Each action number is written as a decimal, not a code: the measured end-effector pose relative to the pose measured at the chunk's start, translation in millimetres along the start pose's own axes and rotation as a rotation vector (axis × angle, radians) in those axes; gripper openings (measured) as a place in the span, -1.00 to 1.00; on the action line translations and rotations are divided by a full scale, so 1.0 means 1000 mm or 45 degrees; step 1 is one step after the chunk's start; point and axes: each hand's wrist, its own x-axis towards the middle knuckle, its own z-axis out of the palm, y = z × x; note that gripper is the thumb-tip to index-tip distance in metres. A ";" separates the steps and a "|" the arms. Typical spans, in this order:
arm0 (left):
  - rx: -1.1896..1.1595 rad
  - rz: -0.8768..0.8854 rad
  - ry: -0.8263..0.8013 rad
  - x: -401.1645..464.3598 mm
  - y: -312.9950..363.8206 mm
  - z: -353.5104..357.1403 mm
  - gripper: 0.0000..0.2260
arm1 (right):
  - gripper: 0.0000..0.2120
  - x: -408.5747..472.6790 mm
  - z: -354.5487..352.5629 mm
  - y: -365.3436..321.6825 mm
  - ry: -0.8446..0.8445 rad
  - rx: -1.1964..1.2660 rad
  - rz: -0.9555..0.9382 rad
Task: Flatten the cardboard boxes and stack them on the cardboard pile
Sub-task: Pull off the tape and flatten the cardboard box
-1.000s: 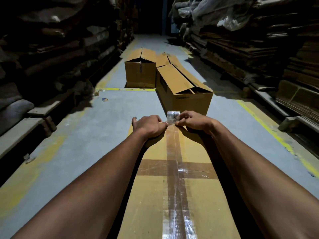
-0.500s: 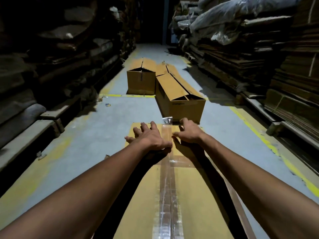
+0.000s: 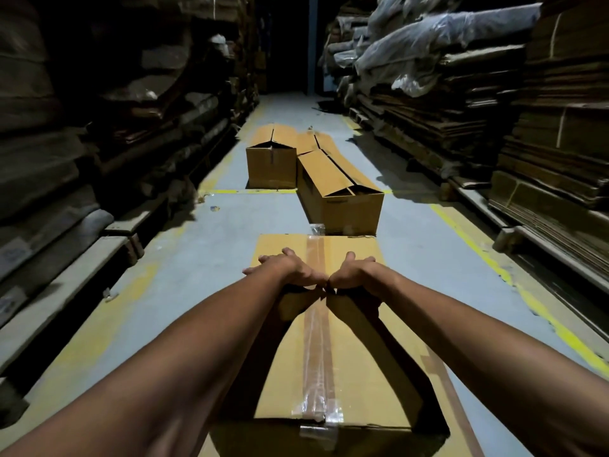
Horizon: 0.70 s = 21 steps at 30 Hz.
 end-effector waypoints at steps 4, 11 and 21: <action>0.064 0.239 0.201 -0.021 -0.004 -0.018 -0.39 | 0.16 -0.006 0.014 0.008 0.022 -0.116 -0.016; 0.034 0.077 -0.067 -0.041 -0.020 -0.002 0.02 | 0.19 -0.007 0.025 0.014 0.081 -0.112 -0.019; 0.026 0.148 0.214 -0.019 0.014 0.024 -0.08 | 0.02 -0.029 0.004 0.022 -0.028 -0.243 -0.131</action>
